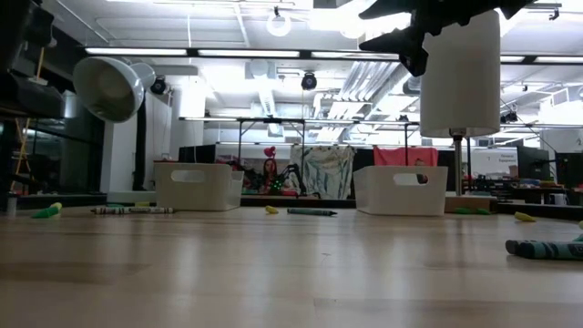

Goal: Sort crayons
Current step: Put the gray crayon into the white bin

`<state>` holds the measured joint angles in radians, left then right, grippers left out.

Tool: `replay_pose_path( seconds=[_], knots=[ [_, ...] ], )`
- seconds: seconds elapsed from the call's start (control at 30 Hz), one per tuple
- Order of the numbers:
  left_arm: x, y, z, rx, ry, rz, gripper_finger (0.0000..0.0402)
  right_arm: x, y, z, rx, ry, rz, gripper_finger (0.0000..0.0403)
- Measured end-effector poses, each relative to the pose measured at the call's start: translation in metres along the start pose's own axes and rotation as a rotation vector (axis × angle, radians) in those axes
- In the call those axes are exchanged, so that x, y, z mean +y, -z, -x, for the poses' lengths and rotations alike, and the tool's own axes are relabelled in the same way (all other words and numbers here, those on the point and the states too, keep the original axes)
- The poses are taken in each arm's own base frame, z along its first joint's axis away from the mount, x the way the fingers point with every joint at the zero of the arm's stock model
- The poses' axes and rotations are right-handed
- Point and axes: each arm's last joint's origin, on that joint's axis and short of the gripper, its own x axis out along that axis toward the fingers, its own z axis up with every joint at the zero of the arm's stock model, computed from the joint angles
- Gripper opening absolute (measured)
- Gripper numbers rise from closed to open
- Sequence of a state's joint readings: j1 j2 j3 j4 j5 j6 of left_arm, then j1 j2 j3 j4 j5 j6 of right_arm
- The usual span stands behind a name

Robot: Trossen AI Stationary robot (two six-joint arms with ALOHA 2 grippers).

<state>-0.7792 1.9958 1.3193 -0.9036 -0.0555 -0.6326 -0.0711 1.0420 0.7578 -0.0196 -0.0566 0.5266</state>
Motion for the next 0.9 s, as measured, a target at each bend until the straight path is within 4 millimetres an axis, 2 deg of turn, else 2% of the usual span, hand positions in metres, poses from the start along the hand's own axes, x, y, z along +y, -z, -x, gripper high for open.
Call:
replay_pose_path(
  seconds=[0.17,0.27,0.33,0.53,0.7,0.9],
  knots=[
    [0.0,0.0,0.0,-0.005,0.002,0.068,0.0168,0.0,0.0,0.0,0.0,0.0,0.0,0.0197],
    [-0.001,0.0,0.0,-0.007,0.004,0.095,0.0152,0.0,0.0,0.0,0.0,0.0,0.001,0.0197],
    [-0.001,-0.001,0.0,-0.01,0.008,0.105,0.0128,0.0,0.0,0.0,0.0,0.0,0.002,0.0197],
    [-0.002,-0.002,0.0,-0.012,0.03,0.119,0.0013,0.0,0.0,0.0,0.0,0.0,0.003,0.0197],
    [-0.001,-0.003,0.005,-0.045,0.036,0.09,0.0006,0.0,0.0,0.0,0.0,0.0,0.003,0.0197],
    [0.007,-0.002,0.033,-0.106,0.087,0.068,0.0002,0.0,0.0,0.0,0.0,0.0,0.003,0.0197]
  ],
)
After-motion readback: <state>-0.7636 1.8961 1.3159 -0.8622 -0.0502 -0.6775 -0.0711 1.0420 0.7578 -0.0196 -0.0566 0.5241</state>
